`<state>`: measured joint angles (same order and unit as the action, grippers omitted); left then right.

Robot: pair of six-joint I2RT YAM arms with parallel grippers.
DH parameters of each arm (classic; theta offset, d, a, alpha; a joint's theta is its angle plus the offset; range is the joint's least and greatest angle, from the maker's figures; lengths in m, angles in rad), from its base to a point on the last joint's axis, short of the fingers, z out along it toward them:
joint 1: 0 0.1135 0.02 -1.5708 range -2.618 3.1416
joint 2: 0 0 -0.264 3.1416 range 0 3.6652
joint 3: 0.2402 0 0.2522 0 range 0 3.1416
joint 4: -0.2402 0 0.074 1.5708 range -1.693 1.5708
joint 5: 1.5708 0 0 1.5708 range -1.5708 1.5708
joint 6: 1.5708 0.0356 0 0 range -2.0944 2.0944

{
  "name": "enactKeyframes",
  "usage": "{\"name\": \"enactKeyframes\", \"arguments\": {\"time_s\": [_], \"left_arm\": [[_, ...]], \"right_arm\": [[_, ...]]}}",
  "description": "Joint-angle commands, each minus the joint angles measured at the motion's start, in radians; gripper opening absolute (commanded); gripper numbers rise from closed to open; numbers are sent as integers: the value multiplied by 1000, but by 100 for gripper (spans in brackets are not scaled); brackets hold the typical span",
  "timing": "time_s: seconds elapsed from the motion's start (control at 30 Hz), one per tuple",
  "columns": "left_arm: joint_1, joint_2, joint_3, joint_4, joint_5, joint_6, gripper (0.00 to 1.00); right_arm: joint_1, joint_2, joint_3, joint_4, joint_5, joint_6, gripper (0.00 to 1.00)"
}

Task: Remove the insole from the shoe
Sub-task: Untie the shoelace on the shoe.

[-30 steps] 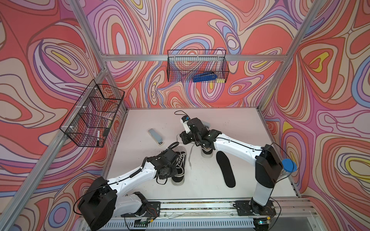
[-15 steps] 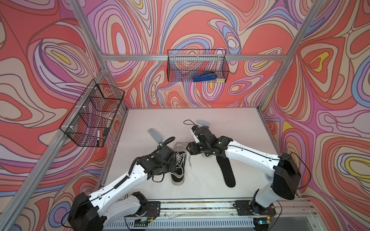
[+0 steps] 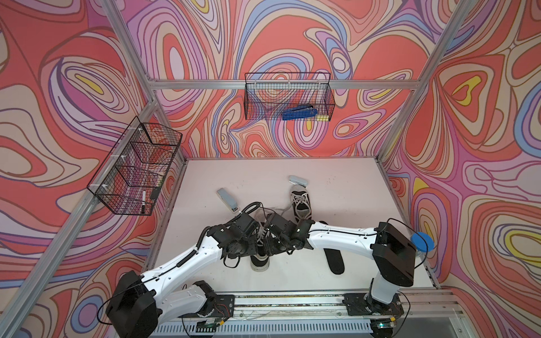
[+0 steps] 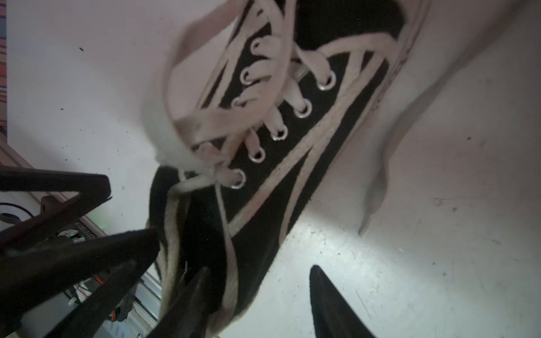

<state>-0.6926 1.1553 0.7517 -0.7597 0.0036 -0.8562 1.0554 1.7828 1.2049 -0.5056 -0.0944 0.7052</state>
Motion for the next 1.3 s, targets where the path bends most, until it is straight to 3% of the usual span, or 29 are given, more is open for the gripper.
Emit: {"name": "enactKeyframes", "arguments": {"time_s": [0.0,0.17,0.3,0.4,0.63,0.77,0.97,1.1,1.2,1.27], "left_arm": [[5,39,-16,58,30,19,58],[5,71,-26,109,35,5,30],[5,71,-32,131,36,-12,4],[7,58,-54,152,35,-36,0],[7,-3,-125,184,20,-99,0],[11,-47,-180,211,28,-135,0],[13,-24,-224,324,109,-151,0],[13,23,-199,348,143,-142,0],[14,19,-195,371,153,-152,0],[13,15,-199,389,164,-168,0]], "right_arm": [[6,60,41,18,-22,8,54],[6,112,57,-13,15,15,40],[2,72,31,-53,154,34,12],[-17,19,-1,-71,215,37,0],[-105,-72,-78,-79,211,28,0],[-194,-121,-158,-20,113,18,0],[-213,-24,-105,-21,13,-55,2],[-204,22,-70,4,-3,-83,19],[-204,-5,-64,20,-18,-93,37],[-204,-79,-55,8,-24,-73,43]]}}
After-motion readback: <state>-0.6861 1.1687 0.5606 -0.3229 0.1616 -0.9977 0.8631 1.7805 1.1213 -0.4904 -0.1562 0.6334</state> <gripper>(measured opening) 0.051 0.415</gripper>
